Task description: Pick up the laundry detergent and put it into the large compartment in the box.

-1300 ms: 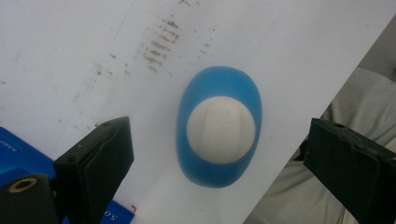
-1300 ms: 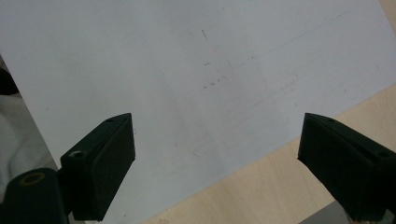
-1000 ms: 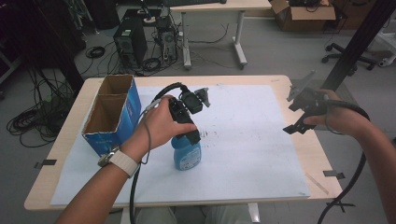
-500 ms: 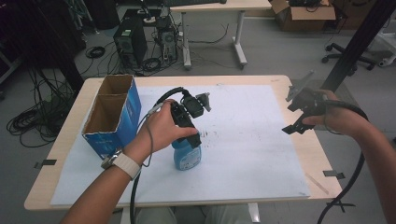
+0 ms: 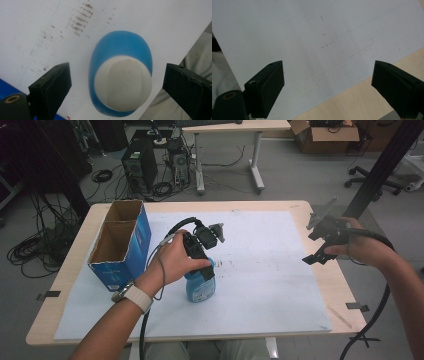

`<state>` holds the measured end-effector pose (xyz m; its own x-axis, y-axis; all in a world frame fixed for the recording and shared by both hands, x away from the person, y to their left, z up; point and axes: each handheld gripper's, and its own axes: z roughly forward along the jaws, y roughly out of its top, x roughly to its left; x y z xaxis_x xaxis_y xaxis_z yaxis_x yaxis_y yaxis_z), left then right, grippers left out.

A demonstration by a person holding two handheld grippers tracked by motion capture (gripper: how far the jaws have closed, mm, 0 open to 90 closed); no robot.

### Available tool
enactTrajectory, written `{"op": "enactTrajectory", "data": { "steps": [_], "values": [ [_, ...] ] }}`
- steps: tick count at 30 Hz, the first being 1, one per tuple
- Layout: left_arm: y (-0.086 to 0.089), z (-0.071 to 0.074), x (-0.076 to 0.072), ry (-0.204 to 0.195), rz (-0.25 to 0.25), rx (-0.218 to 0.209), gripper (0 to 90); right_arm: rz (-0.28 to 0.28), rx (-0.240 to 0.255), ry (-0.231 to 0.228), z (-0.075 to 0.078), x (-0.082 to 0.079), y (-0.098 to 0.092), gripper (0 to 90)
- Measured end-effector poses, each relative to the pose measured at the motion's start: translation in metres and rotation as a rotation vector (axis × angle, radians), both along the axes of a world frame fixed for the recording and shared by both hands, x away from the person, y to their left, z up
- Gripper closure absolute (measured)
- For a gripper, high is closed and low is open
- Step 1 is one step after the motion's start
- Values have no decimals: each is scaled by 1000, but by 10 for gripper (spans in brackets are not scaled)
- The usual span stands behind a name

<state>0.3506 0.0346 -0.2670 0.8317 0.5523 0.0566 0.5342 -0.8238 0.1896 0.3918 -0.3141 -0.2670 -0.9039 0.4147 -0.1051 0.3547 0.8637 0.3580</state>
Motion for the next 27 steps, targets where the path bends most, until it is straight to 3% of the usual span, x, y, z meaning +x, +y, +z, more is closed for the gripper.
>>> {"op": "enactTrajectory", "data": {
  "steps": [27],
  "values": [
    [-1, -16, 5, 26, -11, -4, 124, 5, -3, 4, -1, 1, 3, 111]
  ]
}}
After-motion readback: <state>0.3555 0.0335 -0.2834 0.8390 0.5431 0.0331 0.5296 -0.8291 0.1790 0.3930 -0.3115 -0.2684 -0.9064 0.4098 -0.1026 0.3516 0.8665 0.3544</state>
